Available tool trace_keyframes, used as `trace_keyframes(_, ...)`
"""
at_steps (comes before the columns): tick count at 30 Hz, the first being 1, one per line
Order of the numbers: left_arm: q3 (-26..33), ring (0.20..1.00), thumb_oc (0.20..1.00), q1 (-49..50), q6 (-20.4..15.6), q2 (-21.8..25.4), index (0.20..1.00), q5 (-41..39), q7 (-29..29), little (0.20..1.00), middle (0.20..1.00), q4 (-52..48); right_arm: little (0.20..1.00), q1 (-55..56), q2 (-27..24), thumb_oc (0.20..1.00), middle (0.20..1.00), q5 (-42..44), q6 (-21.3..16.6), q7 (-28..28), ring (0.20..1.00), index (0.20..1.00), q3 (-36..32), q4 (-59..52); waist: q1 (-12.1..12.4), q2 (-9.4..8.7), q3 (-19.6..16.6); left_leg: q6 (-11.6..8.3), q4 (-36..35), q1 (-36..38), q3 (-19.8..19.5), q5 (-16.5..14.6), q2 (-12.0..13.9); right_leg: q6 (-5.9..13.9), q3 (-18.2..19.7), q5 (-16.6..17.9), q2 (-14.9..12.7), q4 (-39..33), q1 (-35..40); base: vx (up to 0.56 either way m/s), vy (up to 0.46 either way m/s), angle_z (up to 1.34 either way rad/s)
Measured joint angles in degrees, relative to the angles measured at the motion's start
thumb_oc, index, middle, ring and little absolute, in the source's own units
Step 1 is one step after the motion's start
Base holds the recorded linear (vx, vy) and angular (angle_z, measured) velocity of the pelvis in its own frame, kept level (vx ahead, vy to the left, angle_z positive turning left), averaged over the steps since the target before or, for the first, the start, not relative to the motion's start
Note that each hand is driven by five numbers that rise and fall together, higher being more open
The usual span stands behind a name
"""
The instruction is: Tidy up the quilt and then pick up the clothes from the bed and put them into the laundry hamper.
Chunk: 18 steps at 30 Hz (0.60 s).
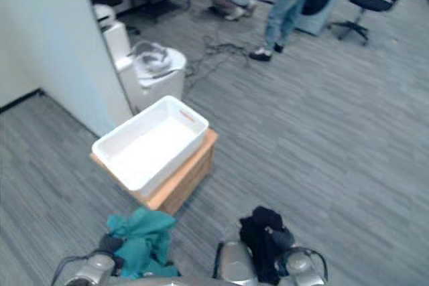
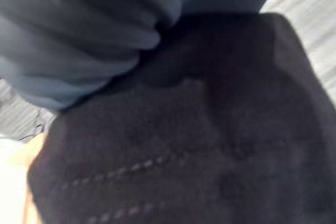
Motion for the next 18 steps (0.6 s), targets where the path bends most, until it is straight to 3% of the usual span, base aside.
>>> trace_keyframes(1, 0.08, 0.2, 0.2, 0.18, -0.04, 0.11, 0.2, 0.13, 0.18, 0.2, 0.2, 0.03, 0.2, 0.9, -1.21, 0.2, 0.2, 0.29, -0.03, -0.13, 0.2, 0.2, -0.72, -4.68, -0.42, 0.99, 0.19, -0.78, -0.1, -0.6, -3.45, 0.37, 0.84, -0.56, 2.85, 0.12, 2.27, -11.88, 1.56, 0.27, -0.296, 1.19)
trace_keyframes(2, 0.01, 0.2, 0.2, 0.02, -0.06, 0.21, 0.2, 0.2, 0.32, 0.2, 0.2, 0.02, 0.2, 1.17, -2.15, 0.2, 0.2, 1.09, -0.49, -0.19, 0.2, 0.2, -0.96, -6.76, -1.36, 0.99, 0.3, -0.79, -0.15, -0.89, -4.48, 0.49, 1.02, -0.37, 4.38, 0.59, 2.72, -18.38, 2.9, 0.27, -0.309, 1.55)
trace_keyframes(3, 0.59, 0.2, 0.2, 0.46, -0.12, 0.47, 0.2, 0.72, 0.46, 0.2, 0.2, 0.19, 0.2, 0.34, -3.48, 0.2, 0.2, 1.28, -0.61, -0.49, 0.2, 0.2, -2.3, -9.46, -0.91, 1.15, 0.47, -1.57, -1.05, -0.86, -9.79, 0.61, 0.83, -0.49, 7.42, 2.12, 4.21, -26.86, 3.87, 0.26, -0.301, 1.45)
trace_keyframes(4, 0.34, 0.2, 0.2, 0.09, -0.06, 0.28, 0.2, 0.85, 0.61, 0.2, 0.2, 0.79, 0.2, 0.44, -4.48, 0.2, 0.2, 1.33, -0.98, -0.61, 0.2, 0.2, -3.04, -11.19, -2.73, 1.18, 0.45, -1.79, -1.09, -1.37, -11.23, 1.03, 1.27, -0.15, 11.3, 3.86, 4.72, -32.44, 5.68, 0.25, -0.289, 1.5)
trace_keyframes(5, 0.6, 0.2, 0.2, 0.05, -0.21, 0.48, 0.2, 1.04, 0.69, 0.2, 0.2, 0.9, 0.2, 0.4, -5.39, 0.2, 0.2, 1.51, -1.11, -0.58, 0.2, 0.2, -3.99, -12.62, -3.07, 1.57, 0.4, -1.6, -1.18, -1.64, -14.56, 0.69, 1.26, -0.09, 14.25, 5.64, 4.91, -36.35, 6.35, 0.26, -0.309, 1.71)
trace_keyframes(6, 0.74, 0.2, 0.2, 0.08, -0.29, 0.47, 0.2, 1.11, 0.72, 0.2, 0.2, 1.63, 0.2, 0.0, -6.79, 0.2, 0.2, 2.25, -1.35, -0.64, 0.2, 0.2, -6.61, -15.75, -3.4, 1.95, 0.54, -2.35, -1.18, -1.86, -18.38, 0.64, 1.66, 0.04, 22.85, 9.41, 5.48, -43.22, 7.67, 0.25, -0.27, 1.41)
trace_keyframes(7, 0.57, 0.2, 0.2, 0.28, -0.26, 0.5, 0.2, 1.11, 0.75, 0.2, 0.2, 1.95, 0.2, 0.18, -7.03, 0.2, 0.2, 2.51, -1.81, -0.78, 0.2, 0.2, -7.75, -16.5, -3.46, 1.76, 0.43, -3.1, -1.18, -1.69, -18.62, 0.7, 1.94, -0.09, 24.09, 10.98, 5.25, -45.22, 8.44, 0.16, -0.172, 1.15)
trace_keyframes(8, 1.71, 0.2, 0.2, 1.19, -0.59, 1.02, 0.2, 1.12, 0.76, 0.2, 0.2, 2.45, 0.2, -1.14, -7.29, 0.2, 0.2, 3.83, -2.01, -0.8, 0.2, 0.2, -8.24, -17.19, -2.82, 1.09, 0.3, -4.33, -1.44, -0.61, -18.85, 0.3, 2.15, 0.1, 22.2, 11.36, 4.22, -44.91, 8.75, 0.21, -0.312, 0.39)
trace_keyframes(9, 2.36, 0.2, 0.2, 3.28, -0.56, 0.8, 0.2, 1.09, 0.84, 0.2, 0.2, 2.97, 0.2, -3.1, -7.74, 0.2, 0.2, 4.32, -2.18, -0.66, 0.2, 0.2, -8.28, -17.58, -2.14, 0.97, 0.31, -6.16, -1.53, 1.52, -18.1, -0.97, 3.21, -0.76, 18.73, 16.85, 4.3, -44.43, 9.6, 0.21, -0.348, 0.21)
trace_keyframes(10, 2.58, 0.2, 0.2, 5.32, -0.52, -0.22, 0.2, 1.1, 0.74, 0.2, 0.2, 3.0, 0.2, -4.97, -8.93, 0.2, 0.2, 5.18, -2.95, -0.68, 0.2, 0.2, -8.76, -18.4, -2.34, 2.69, -0.24, -6.97, -1.57, 2.1, -17.82, -1.95, 5.86, -1.22, 16.01, 20.16, 6.04, -44.23, 10.43, 0.21, -0.348, 0.12)
trace_keyframes(12, 3.37, 0.2, 0.2, 6.43, -0.89, -2.42, 0.2, 1.02, 0.72, 0.2, 0.2, 2.42, 0.2, -6.27, -13.01, 0.2, 0.2, 6.21, -2.92, -0.4, 0.2, 0.2, -8.59, -22.3, -2.25, 5.36, -0.58, -7.09, -1.52, 2.25, -16.77, -2.16, 8.71, -1.53, 14.73, 20.48, 8.67, -45.46, 11.04, 0.14, -0.245, 0.15)
trace_keyframes(13, 3.67, 0.2, 0.2, 7.3, -1.13, -3.01, 0.2, 0.97, 0.61, 0.2, 0.2, 2.51, 0.2, -7.51, -14.16, 0.2, 0.2, 6.38, -3.86, -0.41, 0.2, 0.2, -8.93, -23.33, -1.5, 6.1, -0.71, -6.99, -1.1, 2.16, -14.93, -0.42, 9.37, -3.07, 14.24, 22.11, 9.15, -45.32, 11.34, 0.21, -0.368, 0.16)
trace_keyframes(14, 6.08, 0.2, 0.2, 7.18, -2.21, -4.92, 0.2, 0.9, 0.72, 0.2, 0.2, 2.68, 0.2, -10.86, -15.88, 0.2, 0.2, 8.2, -3.88, -0.42, 0.2, 0.2, -8.74, -24.69, -1.97, 6.15, -0.04, -8.64, 0.76, 1.79, -13.25, 0.88, 10.78, -5.19, 12.87, 20.96, 10.13, -45.7, 11.93, 0.15, -0.269, 0.19)
trace_keyframes(16, 5.75, 0.2, 0.2, 7.64, -2.79, -5.62, 0.2, 0.24, 0.63, 0.2, 0.2, 2.33, 0.2, -15.69, -19.17, 0.2, 0.2, 9.67, -4.23, 0.27, 0.2, 0.2, -5.95, -28.87, -0.7, 7.12, -0.13, -8.71, 2.46, 0.38, -11.5, 2.83, 12.02, -6.28, 11.8, 20.27, 11.29, -45.67, 12.35, 0.14, -0.293, 0.22)
trace_keyframes(17, 5.62, 0.2, 0.2, 7.05, -2.84, -5.62, 0.2, -0.23, 0.66, 0.2, 0.2, 2.12, 0.2, -16.93, -20.51, 0.2, 0.2, 10.48, -5.18, 0.87, 0.2, 0.2, -5.34, -31.14, -1.04, 6.53, 0.5, -9.54, 3.24, -0.06, -11.76, 3.33, 12.67, -6.55, 11.2, 20.12, 11.48, -45.65, 12.49, 0.07, -0.209, 0.67)
trace_keyframes(18, 5.79, 0.2, 0.2, 6.5, -3.17, -5.66, 0.2, -0.35, 0.86, 0.2, 0.2, 1.99, 0.2, -19.27, -21.62, 0.2, 0.2, 11.46, -6.53, 1.78, 0.2, 0.2, -4.44, -34.27, -0.62, 6.87, 1.2, -12.47, 5.54, -2.16, -12.12, 6.02, 13.27, -7.65, 8.65, 19.37, 11.4, -45.37, 13.83, 0.03, -0.134, 0.86)
